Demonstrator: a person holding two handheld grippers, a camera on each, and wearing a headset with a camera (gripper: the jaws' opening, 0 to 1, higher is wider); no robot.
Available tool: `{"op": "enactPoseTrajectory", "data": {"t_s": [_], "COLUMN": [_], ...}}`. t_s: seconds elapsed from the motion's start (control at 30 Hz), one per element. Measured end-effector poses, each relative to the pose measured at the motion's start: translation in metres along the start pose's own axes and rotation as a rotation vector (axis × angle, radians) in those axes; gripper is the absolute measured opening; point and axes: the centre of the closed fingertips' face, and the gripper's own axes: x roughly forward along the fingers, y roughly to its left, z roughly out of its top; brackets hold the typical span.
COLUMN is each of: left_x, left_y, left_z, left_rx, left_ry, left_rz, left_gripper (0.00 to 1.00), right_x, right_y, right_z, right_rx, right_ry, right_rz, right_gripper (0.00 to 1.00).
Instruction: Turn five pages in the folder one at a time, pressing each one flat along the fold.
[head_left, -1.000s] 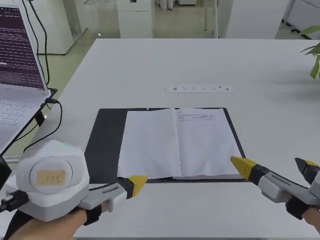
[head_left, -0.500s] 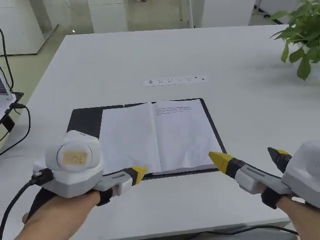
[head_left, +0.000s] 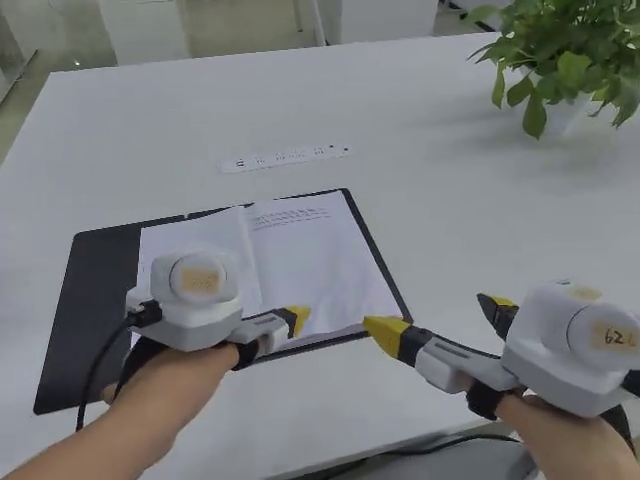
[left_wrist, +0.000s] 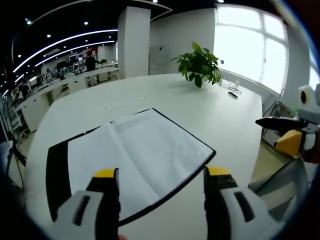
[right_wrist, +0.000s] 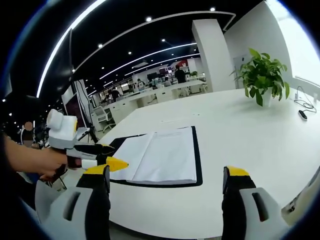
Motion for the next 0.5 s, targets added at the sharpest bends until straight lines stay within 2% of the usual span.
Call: {"op": "enactPoseTrajectory", "data": {"t_s": [0.3, 0.5], "left_x": [0.044, 0.068], "left_y": [-0.024, -0.029], "left_z": [-0.01, -0.016], "left_rx": [0.022, 0.017], "left_ry": [0.042, 0.064], "left_rz": [-0.03, -0.031], "left_gripper": [0.64, 0.6], "right_x": [0.001, -0.001], "right_y": [0.004, 0.0], "right_z": [-0.002, -0.005], "right_rx": [0.011, 0.03], "right_ry": [-0.003, -0.01], "right_rz": [0.032, 0.04], "right_gripper": [0.93, 0.93]}}
